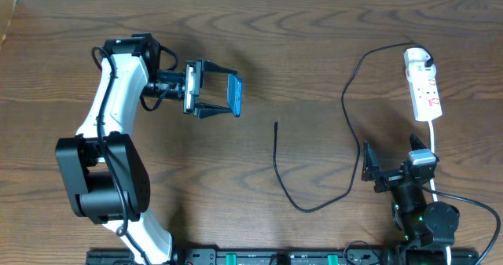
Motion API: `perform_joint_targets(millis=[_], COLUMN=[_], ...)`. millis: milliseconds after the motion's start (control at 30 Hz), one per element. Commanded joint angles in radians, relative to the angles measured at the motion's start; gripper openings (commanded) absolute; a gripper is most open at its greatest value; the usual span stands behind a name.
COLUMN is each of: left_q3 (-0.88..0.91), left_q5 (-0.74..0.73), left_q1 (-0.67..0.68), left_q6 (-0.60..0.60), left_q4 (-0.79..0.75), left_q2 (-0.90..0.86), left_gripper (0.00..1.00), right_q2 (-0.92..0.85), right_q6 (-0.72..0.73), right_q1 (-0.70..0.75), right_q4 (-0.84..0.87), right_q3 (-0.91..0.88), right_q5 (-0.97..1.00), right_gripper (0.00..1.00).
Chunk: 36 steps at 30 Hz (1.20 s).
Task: Plug charger to phone and switch on socket
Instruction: 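Hold the phone upright with the left gripper above the table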
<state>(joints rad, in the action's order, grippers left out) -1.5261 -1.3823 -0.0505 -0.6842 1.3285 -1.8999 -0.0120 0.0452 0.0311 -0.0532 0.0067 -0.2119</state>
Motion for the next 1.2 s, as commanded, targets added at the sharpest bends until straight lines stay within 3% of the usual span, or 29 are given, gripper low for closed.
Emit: perform_joint_targets(millis=[0, 967, 1167], left_q3=[-0.006, -0.006, -0.006], left_q5=[-0.049, -0.036, 0.116], left_q1=[-0.001, -0.001, -0.001], left_q6=[-0.009, 0.037, 0.04], left_q4=[0.006, 0.006, -0.002], left_q2=[0.026, 0.026, 0.026], left_gripper=[0.08, 0.08, 0.07], right_q2=[0.007, 0.007, 0.007], right_q6=[0.002, 0.002, 0.002], right_q1=[-0.013, -0.013, -0.013], right_q4=[-0.006, -0.006, -0.006], right_q3=[-0.001, -0.001, -0.001], right_q5=[0.003, 0.003, 0.003], right_gripper=[0.99, 0.99, 0.99])
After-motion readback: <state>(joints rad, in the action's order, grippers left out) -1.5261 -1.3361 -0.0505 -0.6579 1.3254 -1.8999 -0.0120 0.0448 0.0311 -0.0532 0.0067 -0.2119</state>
